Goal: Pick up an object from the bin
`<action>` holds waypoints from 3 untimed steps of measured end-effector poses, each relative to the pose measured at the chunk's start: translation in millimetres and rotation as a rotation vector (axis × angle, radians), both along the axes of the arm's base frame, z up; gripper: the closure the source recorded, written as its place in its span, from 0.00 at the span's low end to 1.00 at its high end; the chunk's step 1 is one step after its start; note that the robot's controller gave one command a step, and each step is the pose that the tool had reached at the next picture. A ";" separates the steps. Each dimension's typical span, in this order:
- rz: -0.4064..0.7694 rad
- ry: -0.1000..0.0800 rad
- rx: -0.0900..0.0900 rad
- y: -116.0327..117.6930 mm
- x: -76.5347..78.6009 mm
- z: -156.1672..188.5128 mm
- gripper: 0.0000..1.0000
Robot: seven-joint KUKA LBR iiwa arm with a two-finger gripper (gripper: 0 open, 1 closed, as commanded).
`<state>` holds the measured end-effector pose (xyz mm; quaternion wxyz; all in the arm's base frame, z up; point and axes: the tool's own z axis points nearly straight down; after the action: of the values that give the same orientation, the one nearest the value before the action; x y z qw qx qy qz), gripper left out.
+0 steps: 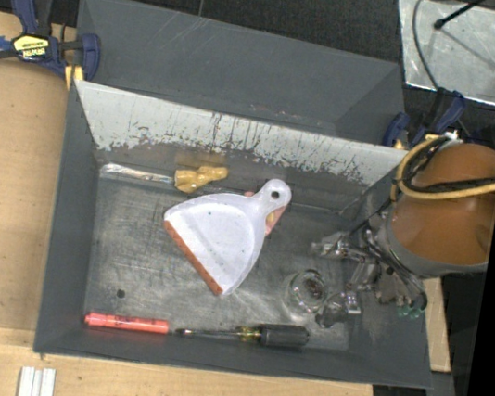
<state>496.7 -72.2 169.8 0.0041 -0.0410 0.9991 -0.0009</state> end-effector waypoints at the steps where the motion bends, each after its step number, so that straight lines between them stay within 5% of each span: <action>1: 0.086 0.010 0.002 -9.6 3.9 -25.7 0.00; 2: -0.047 0.005 0.001 -23.8 13.9 -32.0 0.00; 3: -0.161 0.004 0.002 -27.8 28.0 -79.8 0.00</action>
Offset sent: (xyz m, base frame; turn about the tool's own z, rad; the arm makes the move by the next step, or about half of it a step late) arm 0.0145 -0.0253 -0.0348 0.0493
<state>524.7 -100.0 89.9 0.0021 0.0394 0.9992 -0.0001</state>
